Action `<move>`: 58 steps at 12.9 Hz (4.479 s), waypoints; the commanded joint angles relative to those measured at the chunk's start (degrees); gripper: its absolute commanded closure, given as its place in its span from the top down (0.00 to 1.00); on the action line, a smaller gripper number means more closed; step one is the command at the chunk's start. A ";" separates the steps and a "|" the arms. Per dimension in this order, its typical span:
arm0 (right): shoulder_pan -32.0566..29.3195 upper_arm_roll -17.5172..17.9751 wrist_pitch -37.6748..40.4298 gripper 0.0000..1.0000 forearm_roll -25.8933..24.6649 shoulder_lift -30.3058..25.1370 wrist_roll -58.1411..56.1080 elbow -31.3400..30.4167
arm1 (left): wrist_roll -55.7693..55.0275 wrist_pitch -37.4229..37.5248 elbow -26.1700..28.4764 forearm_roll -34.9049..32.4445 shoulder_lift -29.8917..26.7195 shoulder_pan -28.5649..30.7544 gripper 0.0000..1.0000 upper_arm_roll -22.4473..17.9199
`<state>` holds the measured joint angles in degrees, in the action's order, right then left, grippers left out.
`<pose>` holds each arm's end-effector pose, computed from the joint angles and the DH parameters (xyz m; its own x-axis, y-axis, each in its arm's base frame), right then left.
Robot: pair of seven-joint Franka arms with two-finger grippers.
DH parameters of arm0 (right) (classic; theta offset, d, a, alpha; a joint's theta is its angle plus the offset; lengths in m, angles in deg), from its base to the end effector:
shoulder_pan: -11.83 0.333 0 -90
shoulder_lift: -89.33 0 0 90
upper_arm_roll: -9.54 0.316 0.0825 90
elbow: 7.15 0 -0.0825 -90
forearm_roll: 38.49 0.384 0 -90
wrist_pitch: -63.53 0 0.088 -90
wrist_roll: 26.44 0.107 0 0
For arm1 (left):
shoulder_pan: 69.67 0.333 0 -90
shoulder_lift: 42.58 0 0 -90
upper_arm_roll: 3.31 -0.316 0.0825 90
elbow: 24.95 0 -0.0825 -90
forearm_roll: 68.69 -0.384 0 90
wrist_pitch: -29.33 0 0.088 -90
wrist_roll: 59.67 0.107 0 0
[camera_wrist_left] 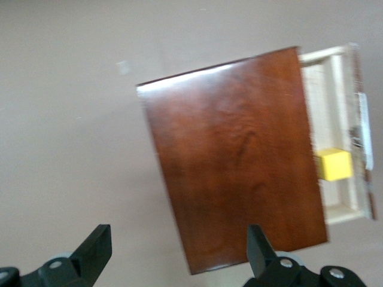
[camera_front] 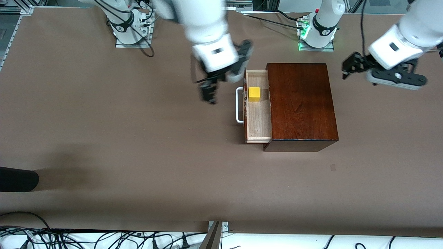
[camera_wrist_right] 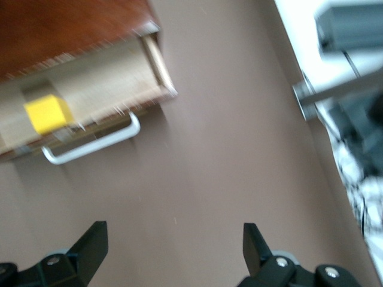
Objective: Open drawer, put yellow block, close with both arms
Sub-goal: 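Open the right gripper and raise it away from the drawer, then move the left gripper to the drawer front while the right gripper retracts, then push the drawer shut into the box with the left gripper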
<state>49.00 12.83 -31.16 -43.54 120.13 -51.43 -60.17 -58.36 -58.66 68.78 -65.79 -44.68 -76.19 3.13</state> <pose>0.5560 0.4449 0.5976 0.4129 0.8989 0.1468 0.8923 -0.4315 0.1326 0.5230 -0.1272 0.6110 0.9669 -0.2474 -0.0626 -0.2447 -0.9684 0.0479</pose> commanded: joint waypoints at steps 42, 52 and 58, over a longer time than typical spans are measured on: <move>-27.06 -6.62 6.01 1.00 4.97 -32.30 17.43 -39.36 | 57.05 -9.39 -8.22 -8.78 35.94 -17.83 1.00 7.27; -26.89 -6.36 5.93 1.00 5.41 -32.39 17.61 -39.36 | 46.87 -2.90 -12.17 -3.34 26.99 -13.27 1.00 7.36; -26.89 -6.44 5.93 1.00 5.41 -32.39 17.60 -39.36 | 45.98 4.05 -14.44 -6.41 17.84 3.24 1.00 6.57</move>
<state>22.56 5.84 -26.03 -38.19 87.86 -34.74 -100.19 -11.80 -56.65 55.52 -71.23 -24.80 -77.07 9.35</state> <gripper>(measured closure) 0.000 0.000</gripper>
